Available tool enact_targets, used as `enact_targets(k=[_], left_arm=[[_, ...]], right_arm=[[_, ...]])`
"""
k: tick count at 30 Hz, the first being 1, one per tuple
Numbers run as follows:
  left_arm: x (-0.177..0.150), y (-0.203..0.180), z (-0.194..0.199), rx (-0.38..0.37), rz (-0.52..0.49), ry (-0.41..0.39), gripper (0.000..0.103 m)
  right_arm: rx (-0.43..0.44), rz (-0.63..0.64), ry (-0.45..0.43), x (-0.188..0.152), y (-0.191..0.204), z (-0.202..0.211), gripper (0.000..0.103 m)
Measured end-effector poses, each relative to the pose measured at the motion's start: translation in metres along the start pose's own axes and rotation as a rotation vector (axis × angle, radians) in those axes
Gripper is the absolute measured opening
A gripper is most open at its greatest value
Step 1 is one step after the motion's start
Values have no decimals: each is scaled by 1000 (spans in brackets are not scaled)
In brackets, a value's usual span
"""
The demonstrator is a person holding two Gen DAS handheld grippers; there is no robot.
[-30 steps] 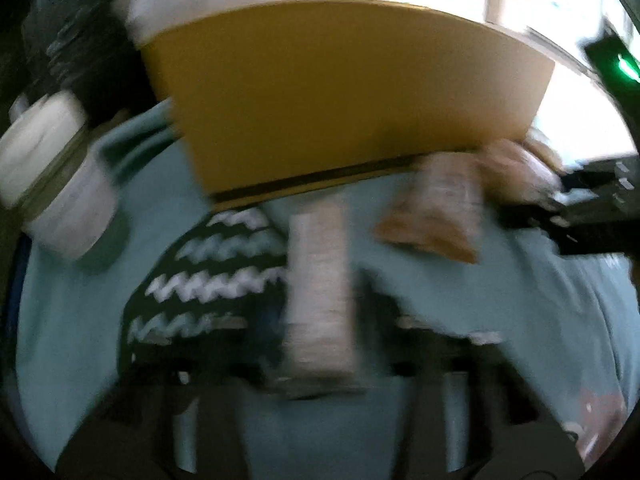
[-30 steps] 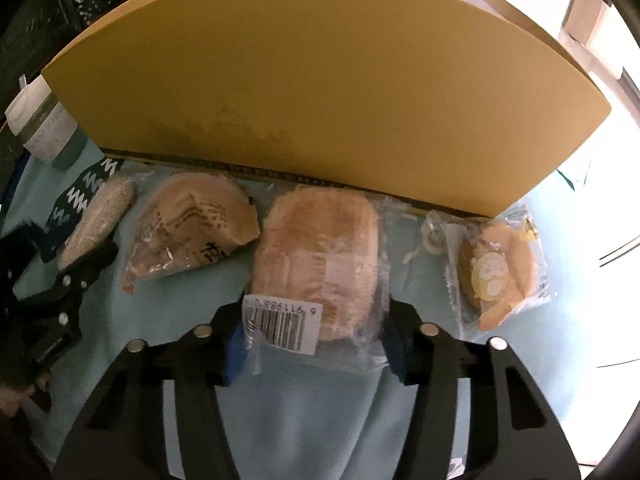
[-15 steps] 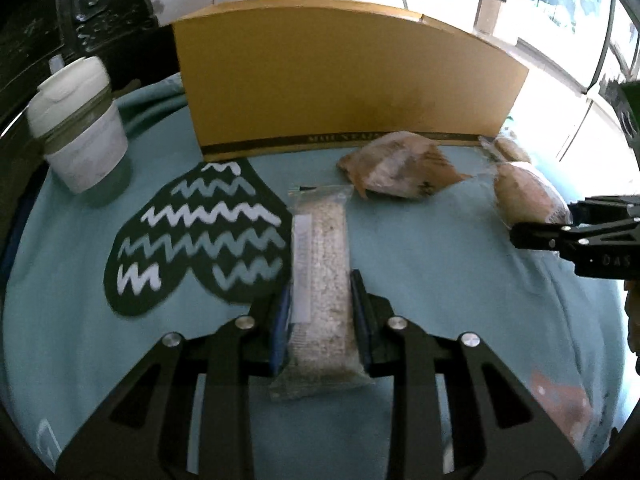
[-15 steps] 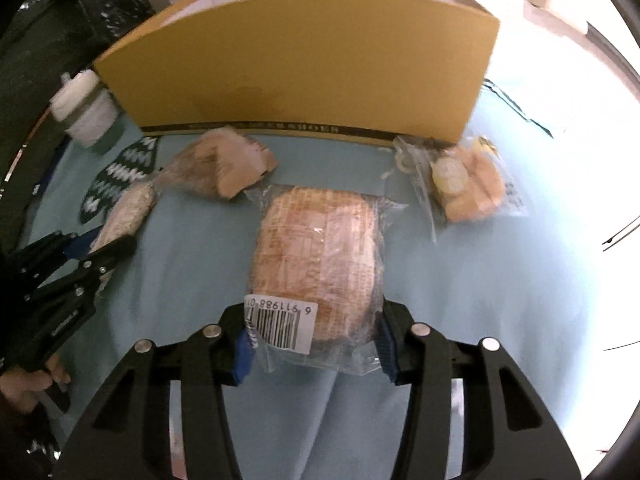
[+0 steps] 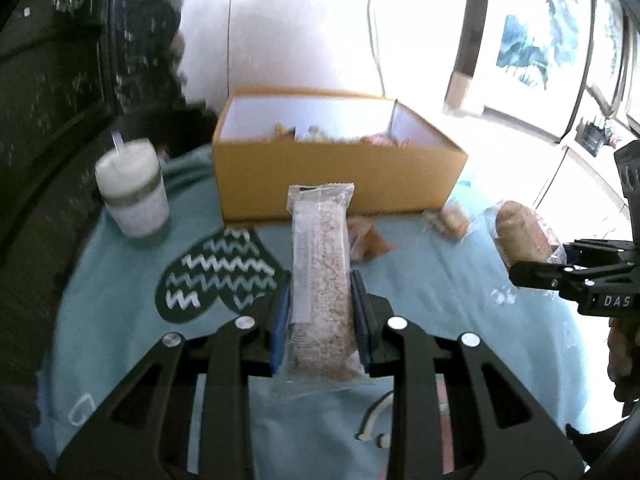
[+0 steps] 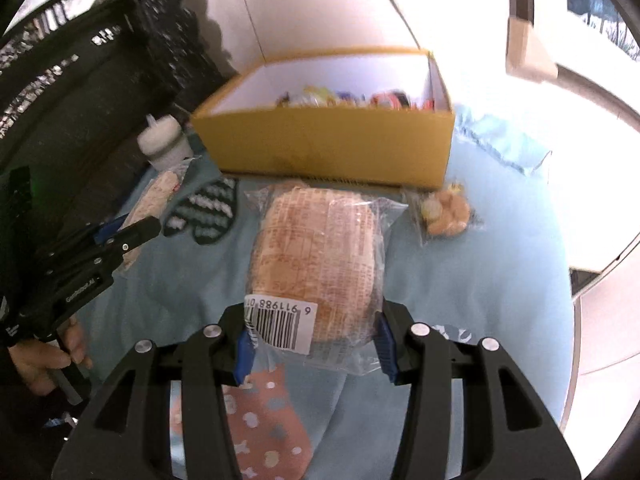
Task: Organize snacks
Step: 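Lift the rice-stick bag and bread bun up over the yellow box, then lower both snacks into the yellow box and open both tools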
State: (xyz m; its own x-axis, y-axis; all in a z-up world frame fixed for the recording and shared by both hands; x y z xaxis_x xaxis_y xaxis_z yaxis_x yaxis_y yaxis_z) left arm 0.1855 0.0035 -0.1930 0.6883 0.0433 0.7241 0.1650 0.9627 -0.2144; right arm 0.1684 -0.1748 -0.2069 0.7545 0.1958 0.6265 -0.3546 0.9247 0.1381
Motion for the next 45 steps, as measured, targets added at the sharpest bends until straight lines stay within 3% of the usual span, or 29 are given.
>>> enact_targets(k=[13, 21, 28, 36, 45], left_arm=[[56, -33, 76, 13, -26, -124, 28], [90, -40, 89, 8, -23, -165, 28], [149, -50, 100, -12, -36, -240, 28], [203, -57, 86, -26, -25, -264, 28], [250, -61, 38, -8, -55, -241, 28]], right_arm=[[1, 49, -170, 37, 10, 87, 49], [-16, 66, -239, 70, 9, 120, 49], [-57, 77, -319, 123, -7, 150, 49], [-83, 94, -360, 175, -21, 160, 49], [-87, 79, -327, 232, -45, 127, 49]])
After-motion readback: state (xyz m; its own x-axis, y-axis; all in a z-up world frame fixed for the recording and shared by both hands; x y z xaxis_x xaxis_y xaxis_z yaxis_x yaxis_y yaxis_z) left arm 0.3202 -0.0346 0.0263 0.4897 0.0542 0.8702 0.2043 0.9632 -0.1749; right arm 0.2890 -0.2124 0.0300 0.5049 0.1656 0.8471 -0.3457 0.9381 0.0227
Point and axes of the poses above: each gripper's, at about its wrist camera, not at the fingertips, and z roughly against the way its jaws point, y to its left, x to its top, the point moved 8 cm from there along -z, roughly the way its jaws point, and after that the axes turned 9 degrees about z, right-handed, at the moved point
